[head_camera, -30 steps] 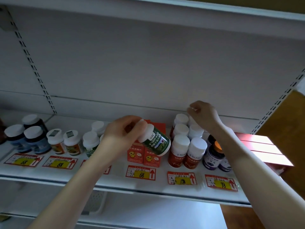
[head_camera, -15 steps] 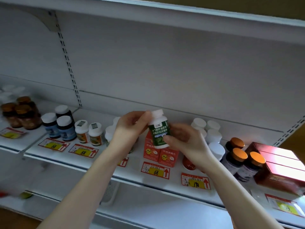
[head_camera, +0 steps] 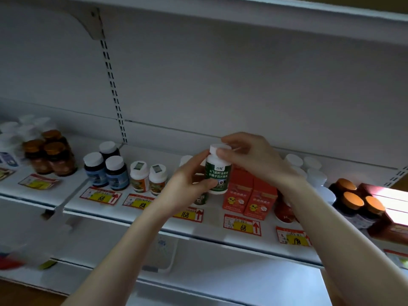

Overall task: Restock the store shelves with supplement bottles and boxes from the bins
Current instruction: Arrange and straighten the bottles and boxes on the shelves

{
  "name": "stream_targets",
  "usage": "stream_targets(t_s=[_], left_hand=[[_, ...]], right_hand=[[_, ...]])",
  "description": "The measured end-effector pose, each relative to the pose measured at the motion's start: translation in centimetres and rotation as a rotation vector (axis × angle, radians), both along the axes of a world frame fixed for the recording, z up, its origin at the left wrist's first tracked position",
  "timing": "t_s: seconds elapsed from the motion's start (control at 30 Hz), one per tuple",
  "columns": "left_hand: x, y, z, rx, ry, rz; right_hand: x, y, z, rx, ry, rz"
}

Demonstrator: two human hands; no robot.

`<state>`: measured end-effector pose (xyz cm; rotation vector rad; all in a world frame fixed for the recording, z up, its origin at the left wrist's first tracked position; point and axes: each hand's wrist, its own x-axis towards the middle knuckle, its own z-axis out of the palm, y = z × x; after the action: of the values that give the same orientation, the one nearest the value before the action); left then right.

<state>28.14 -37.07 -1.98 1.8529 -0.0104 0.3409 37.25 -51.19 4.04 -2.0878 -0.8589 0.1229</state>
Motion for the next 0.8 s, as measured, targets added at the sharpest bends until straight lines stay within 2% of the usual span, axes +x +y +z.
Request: stream_targets(t_s=[0.1,0.23,0.37,0.47,0.6,0.8], left_hand=[[-0.1,2.2,-0.3,0.067,-0.036,0.013],[-1.0,5.2,-3.1,0.402,-0.207,0.306],[-3.6,7.0,-7.9,0.614,-0.308,0.265],[-5.2,7.5,-12.1,0.792,-0.246,0.216],[-5.2,7.8,-14.5,0.941,-0.076,0.206],[-4.7,7.6,-15.6,1.043,0.038,0.165]], right_hand=[[-0.2,2.3,0.4,-0.002,-0.008,-0.025],[0.3,4.9,0.5,0.073,-0.109,-0.191],[1.3,6.8,0.5,0.119,-0.233,-0.331],[2.3,8.3,0.0,0.115,-0.267,-0.397],[3.9,10.1,-0.8,0.060,-0.268,-0.403],[6.5,12.3,-3.1,-0.247,-0.179,-0.326]])
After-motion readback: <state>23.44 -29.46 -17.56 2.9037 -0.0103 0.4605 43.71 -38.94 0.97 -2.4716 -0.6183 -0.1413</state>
